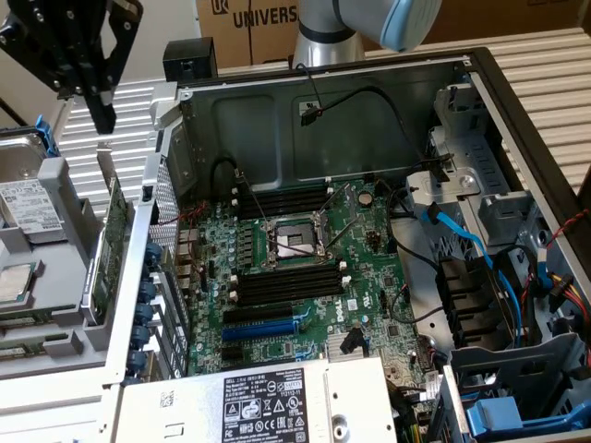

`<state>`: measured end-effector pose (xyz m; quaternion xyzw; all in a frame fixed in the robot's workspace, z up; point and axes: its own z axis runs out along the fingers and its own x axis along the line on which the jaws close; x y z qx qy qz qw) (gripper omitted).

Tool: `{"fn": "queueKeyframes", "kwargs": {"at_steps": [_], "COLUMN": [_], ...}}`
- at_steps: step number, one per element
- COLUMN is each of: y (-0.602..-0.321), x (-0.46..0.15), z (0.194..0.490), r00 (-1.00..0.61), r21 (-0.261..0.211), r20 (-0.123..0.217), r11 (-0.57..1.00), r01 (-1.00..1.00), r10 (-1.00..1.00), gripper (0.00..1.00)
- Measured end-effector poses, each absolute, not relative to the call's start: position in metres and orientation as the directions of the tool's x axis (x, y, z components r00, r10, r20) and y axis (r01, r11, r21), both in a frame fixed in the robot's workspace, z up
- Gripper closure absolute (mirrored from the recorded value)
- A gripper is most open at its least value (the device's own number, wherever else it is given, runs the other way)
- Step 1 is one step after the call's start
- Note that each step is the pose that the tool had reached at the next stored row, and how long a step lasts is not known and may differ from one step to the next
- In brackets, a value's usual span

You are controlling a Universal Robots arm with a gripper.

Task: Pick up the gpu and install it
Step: 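Reach for the gpu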

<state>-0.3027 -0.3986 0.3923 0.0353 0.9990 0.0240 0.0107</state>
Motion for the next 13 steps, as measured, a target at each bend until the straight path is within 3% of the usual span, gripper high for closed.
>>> {"fn": "queueKeyframes", "kwargs": {"at_steps": [13], "y": [-0.399], "x": [-0.342], "z": [0.391], "r00": [-0.998], "r21": [0.031], "r20": [0.01], "r11": [0.997], "r01": [0.064], "r10": [0.064], "gripper": [0.89]}}
